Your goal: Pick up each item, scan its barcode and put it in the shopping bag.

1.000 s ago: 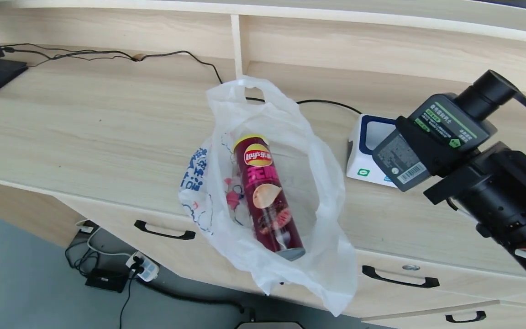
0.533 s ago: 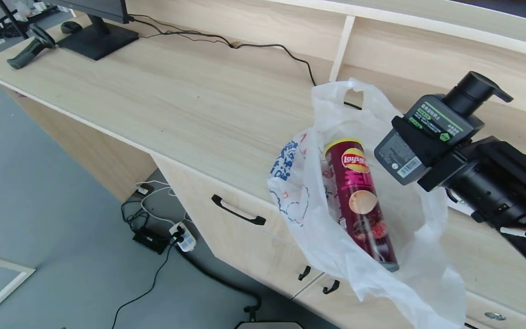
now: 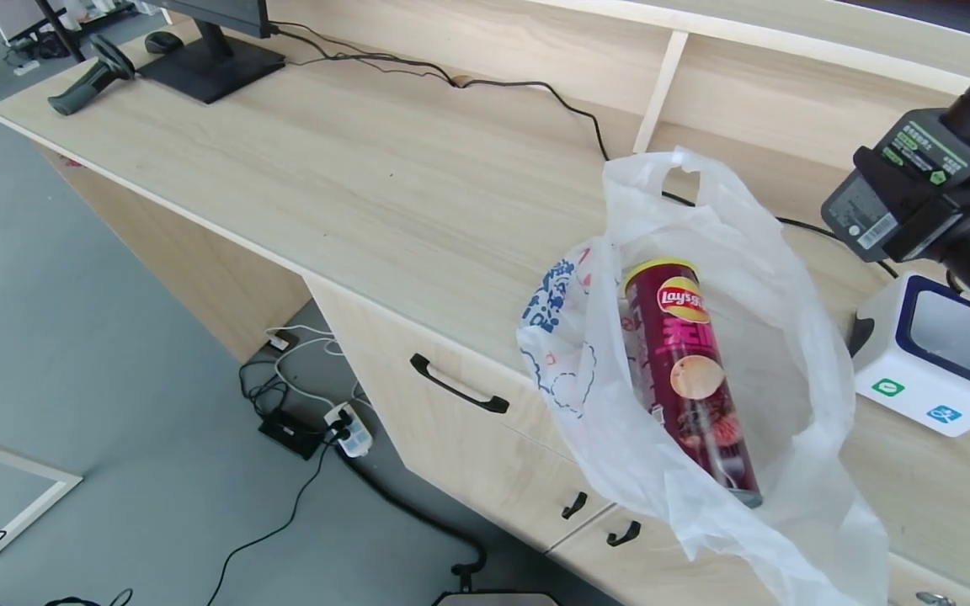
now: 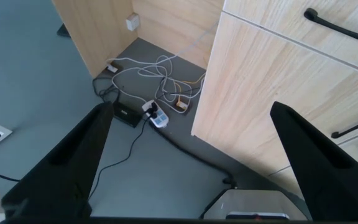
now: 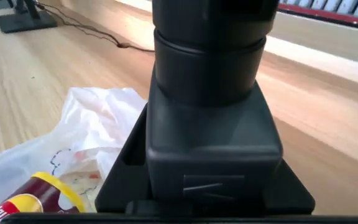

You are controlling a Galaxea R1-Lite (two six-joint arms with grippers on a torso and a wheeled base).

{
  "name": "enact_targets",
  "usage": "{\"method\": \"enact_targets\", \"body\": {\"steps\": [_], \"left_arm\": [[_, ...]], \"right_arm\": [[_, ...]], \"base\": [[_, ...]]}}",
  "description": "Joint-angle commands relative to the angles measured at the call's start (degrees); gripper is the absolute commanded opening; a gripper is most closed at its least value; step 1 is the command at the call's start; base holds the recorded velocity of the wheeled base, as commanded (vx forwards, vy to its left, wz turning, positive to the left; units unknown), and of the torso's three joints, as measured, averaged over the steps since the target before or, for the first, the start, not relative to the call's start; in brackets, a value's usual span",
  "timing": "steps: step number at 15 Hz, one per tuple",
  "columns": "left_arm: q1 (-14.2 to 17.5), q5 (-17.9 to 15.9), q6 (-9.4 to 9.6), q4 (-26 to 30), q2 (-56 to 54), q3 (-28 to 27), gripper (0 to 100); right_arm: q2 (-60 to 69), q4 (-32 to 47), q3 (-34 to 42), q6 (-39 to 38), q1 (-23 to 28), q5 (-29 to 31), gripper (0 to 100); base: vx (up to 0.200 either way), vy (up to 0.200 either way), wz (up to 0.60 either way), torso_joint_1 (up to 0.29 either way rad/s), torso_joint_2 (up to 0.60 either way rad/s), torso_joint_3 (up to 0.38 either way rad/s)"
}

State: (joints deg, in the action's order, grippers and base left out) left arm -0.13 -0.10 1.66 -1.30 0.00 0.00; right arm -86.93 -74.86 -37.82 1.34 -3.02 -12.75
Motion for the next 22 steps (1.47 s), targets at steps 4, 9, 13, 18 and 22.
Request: {"method": "enact_targets", "body": {"steps": [4,9,13,18,22], "left_arm": [[0.0,0.0,0.01,0.0,0.1,0.0,100],[0.0,0.0,0.01,0.0,0.1,0.0,100],[0.0,0.0,0.01,0.0,0.1,0.0,100],[0.0,0.0,0.01,0.0,0.1,0.0,100],[0.0,0.0,0.01,0.0,0.1,0.0,100]], "right_arm": [[6.9,-0.2,2.9,18.8,15.4,-24.9,0],[9.4,2.6,9.6,29.7,22.0,-39.9,0],[8.4,4.1,10.9,36.7,21.6,-44.0,0],[7.4,4.1,11.0,41.3,26.6,-42.4,0],[7.4,3.4,11.4,41.0,34.7,-37.9,0]], "base": [[0.000,0.000,0.00,0.000,0.00,0.000],[0.000,0.000,0.00,0.000,0.00,0.000],[0.000,0.000,0.00,0.000,0.00,0.000],[0.000,0.000,0.00,0.000,0.00,0.000],[0.000,0.000,0.00,0.000,0.00,0.000]]}}
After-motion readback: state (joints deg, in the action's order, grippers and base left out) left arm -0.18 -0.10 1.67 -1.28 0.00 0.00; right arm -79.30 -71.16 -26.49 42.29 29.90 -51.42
